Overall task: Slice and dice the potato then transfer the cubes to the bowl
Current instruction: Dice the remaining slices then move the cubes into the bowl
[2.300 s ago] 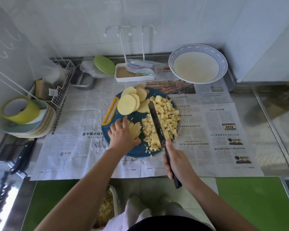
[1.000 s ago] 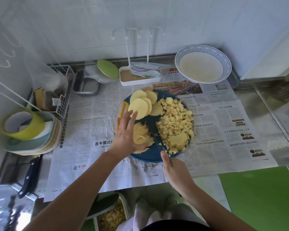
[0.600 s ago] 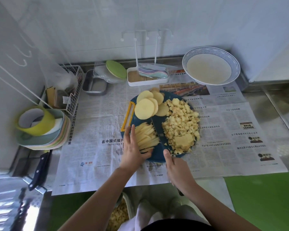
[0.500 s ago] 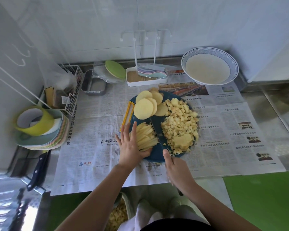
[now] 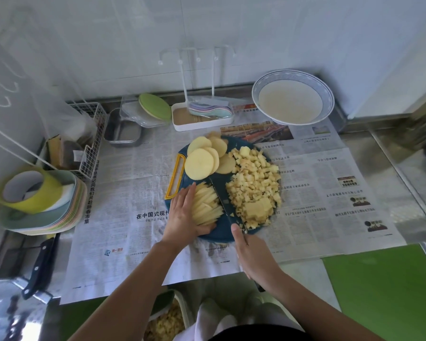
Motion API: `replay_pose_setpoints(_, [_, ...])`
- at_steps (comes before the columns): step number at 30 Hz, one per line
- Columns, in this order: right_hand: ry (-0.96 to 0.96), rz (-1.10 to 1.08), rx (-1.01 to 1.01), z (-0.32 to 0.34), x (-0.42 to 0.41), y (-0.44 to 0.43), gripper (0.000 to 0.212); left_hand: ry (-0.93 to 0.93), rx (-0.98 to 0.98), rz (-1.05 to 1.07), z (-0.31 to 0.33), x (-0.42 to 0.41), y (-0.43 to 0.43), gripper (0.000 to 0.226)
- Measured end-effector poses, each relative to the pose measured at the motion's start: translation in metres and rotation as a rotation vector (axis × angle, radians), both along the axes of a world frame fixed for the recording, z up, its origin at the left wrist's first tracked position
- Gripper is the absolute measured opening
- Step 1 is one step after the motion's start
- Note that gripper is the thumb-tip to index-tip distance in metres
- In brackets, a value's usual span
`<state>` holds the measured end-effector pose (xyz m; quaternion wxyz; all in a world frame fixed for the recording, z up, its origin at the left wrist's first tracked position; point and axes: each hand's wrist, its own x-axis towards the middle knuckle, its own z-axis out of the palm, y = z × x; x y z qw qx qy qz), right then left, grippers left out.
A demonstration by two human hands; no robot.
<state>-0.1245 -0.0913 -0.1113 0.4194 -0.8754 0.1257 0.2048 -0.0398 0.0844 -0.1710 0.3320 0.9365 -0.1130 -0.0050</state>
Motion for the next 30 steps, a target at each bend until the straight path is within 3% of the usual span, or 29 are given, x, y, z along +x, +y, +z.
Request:
replay_pose_setpoints(10, [0.047,-0.035,0.106,-0.004,-0.012,-0.011,0.062,-0.054,-0.003,-0.011,0.006,-0.015,-0.009,0.097])
replay_pose_setpoints(16, [-0.132,0.01,-0.005,0.009,-0.015,-0.017,0.058,-0.035,0.101,-0.092,0.011,-0.011,-0.004,0.107])
replay_pose_setpoints(20, [-0.107,0.063,-0.01,0.013,-0.021,-0.017,0.058,-0.035,0.196,-0.108,0.017,-0.016,-0.008,0.112])
replay_pose_setpoints(26, [-0.103,0.073,-0.006,0.012,-0.02,-0.015,0.056,-0.094,0.244,-0.048,0.013,-0.02,-0.019,0.089])
replay_pose_setpoints(30, [-0.094,0.045,0.049,0.01,-0.02,-0.016,0.057,-0.103,0.254,-0.065,0.008,-0.017,-0.019,0.085])
